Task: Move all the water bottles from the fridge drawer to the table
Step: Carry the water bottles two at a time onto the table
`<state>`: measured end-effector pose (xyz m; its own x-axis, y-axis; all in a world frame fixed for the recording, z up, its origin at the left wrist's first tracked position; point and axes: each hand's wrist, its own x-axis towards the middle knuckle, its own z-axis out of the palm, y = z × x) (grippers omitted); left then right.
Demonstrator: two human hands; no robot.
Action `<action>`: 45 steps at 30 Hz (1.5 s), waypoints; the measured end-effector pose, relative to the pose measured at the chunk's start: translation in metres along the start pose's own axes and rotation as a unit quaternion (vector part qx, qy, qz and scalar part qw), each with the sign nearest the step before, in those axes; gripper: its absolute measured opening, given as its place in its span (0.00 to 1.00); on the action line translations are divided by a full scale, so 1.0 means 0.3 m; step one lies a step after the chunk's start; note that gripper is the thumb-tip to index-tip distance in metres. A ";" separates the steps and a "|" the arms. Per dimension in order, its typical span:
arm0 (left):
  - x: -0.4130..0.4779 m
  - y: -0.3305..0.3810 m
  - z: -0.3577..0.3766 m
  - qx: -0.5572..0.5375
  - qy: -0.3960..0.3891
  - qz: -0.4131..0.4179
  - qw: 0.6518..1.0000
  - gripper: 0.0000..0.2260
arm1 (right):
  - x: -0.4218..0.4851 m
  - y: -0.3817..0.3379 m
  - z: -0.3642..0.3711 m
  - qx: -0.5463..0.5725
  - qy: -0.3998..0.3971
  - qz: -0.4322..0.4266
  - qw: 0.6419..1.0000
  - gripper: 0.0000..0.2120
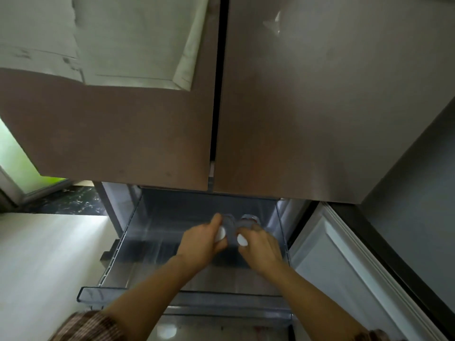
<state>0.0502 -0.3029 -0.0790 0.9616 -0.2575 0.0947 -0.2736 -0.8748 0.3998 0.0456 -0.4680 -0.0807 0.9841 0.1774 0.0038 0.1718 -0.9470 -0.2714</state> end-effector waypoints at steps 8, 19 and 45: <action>-0.122 -0.042 -0.185 -0.065 0.049 -0.015 0.997 0.13 | -0.040 -0.133 -0.164 0.109 0.023 0.033 0.993 0.07; -0.557 -0.167 -0.612 -0.140 0.258 -0.065 0.954 0.10 | -0.236 -0.643 -0.429 0.213 0.056 -0.074 0.973 0.10; -2.164 -1.107 -1.000 -0.023 0.336 -0.425 0.840 0.09 | -0.752 -2.384 0.275 0.194 -0.208 -0.419 0.862 0.12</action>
<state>-0.4773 0.2779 0.0003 0.6072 0.7563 0.2435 0.5046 -0.6038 0.6171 -0.3028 0.1913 0.0332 0.4070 0.9129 0.0316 0.7071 -0.2930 -0.6435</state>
